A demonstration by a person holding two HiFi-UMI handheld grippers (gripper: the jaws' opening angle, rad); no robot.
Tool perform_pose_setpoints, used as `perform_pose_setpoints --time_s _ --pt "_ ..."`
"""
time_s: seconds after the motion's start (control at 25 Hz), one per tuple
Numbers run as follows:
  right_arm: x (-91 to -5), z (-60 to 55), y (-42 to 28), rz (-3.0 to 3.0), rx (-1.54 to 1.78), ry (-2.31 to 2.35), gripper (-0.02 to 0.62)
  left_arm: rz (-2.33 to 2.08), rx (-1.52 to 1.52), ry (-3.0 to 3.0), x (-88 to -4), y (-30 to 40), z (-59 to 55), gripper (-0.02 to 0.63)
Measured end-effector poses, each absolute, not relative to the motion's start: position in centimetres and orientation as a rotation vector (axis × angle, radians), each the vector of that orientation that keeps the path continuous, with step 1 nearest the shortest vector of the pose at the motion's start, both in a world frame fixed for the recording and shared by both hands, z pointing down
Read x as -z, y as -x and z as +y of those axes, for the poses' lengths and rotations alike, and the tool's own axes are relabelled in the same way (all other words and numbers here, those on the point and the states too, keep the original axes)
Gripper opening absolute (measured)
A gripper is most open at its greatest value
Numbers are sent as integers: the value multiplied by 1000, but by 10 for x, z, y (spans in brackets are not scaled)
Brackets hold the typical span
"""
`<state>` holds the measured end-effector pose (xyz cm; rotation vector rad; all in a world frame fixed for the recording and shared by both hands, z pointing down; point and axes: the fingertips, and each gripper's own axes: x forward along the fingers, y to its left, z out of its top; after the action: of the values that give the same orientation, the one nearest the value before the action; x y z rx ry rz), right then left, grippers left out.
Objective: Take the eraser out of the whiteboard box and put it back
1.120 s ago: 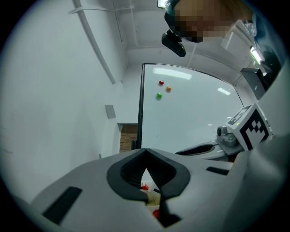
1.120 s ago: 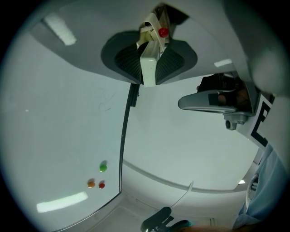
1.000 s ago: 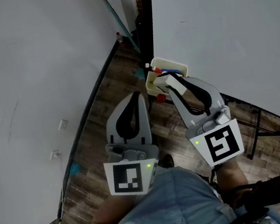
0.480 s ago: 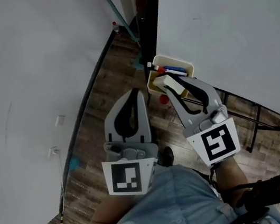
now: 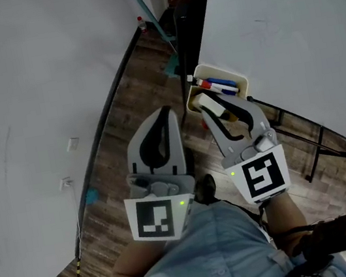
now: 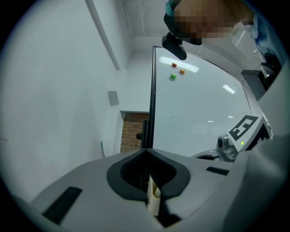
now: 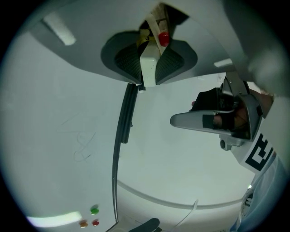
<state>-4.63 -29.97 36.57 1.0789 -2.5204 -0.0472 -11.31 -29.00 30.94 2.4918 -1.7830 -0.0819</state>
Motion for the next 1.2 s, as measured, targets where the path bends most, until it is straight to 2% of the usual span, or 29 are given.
perform_pose_setpoints --time_s 0.6,1.2 --pt "-392 -302 58 -2425 93 -1017 113 -1770 46 -2478 -321 117 -302 5" --pt "-370 -285 54 -2532 48 -1037 129 -1837 73 -2500 -297 115 -273 6"
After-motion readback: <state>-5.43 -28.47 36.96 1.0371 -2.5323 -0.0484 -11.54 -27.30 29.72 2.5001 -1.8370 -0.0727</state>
